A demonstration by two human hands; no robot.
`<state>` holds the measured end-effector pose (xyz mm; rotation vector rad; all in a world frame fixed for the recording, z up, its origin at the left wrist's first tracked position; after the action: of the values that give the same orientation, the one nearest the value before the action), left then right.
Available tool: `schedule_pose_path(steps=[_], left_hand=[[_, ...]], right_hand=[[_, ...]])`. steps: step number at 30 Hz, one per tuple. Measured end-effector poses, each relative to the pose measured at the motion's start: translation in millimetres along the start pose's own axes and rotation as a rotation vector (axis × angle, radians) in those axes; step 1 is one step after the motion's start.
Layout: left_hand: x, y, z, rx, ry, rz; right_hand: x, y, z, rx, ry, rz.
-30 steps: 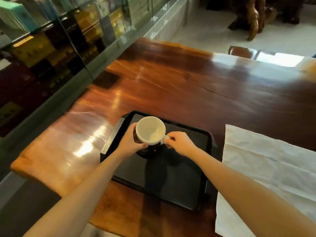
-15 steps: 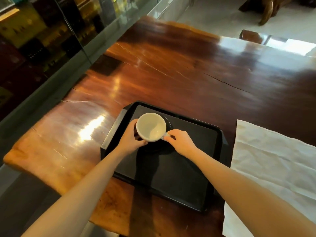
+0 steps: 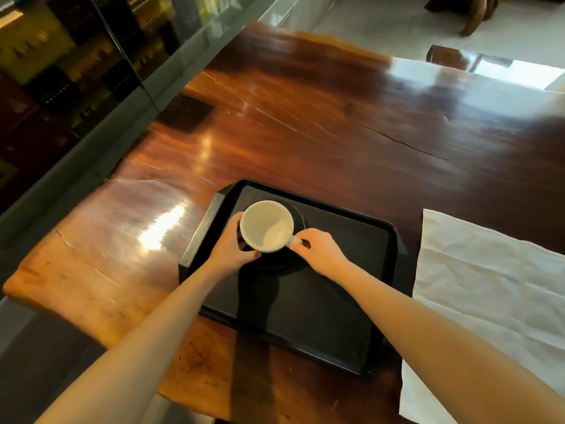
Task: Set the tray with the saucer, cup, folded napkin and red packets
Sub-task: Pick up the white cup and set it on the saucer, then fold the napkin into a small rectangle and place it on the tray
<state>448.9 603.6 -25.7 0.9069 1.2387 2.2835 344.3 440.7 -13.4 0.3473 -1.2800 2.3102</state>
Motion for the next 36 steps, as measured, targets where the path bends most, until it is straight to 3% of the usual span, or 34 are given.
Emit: schedule_pose_path(steps=[7,12,14,17,20,25,36], left_hand=[[2.5,9.5,11.8,-0.098,-0.008,0.07],[8.8,25.3,34.3,-0.22,0.181,0.153],[12.2,44.9,37.4,-0.317,0.236,0.105],[10.7,85.6,25.5,-0.505,0.237,-0.106],[5.2,129.1,-11.8,-0.611,0.033,-0.255],[3.4,186.2,-99.1,-0.89,-0.44,-0.275],[46.6,240.1,-316.0,-0.994,-0.71,-0.412]], right_hand=[[-2.9,0.2,-1.4,-0.006,-0.005,-0.017],[7.4,-0.1,13.2,0.017,-0.019,-0.047],[17.2,1.4,27.9,0.057,-0.03,-0.04],[35.4,7.7,56.2,0.125,-0.075,-0.056],[62.3,22.3,88.7,0.173,-0.13,-0.111],[130.3,72.3,143.0,0.194,-0.045,-0.257],[309.6,245.5,204.8,0.063,0.22,-0.569]])
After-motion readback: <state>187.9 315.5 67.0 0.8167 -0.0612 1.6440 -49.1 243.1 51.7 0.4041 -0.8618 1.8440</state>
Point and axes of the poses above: each hand's wrist, its own x-axis away from the middle knuckle, its own z-axis out of the back of the hand, y = z × x, the point moved 2 cm from there along -x, towards the middle knuckle, and after that the axes turned 5 degrees about -x, right-handed, at the moved point
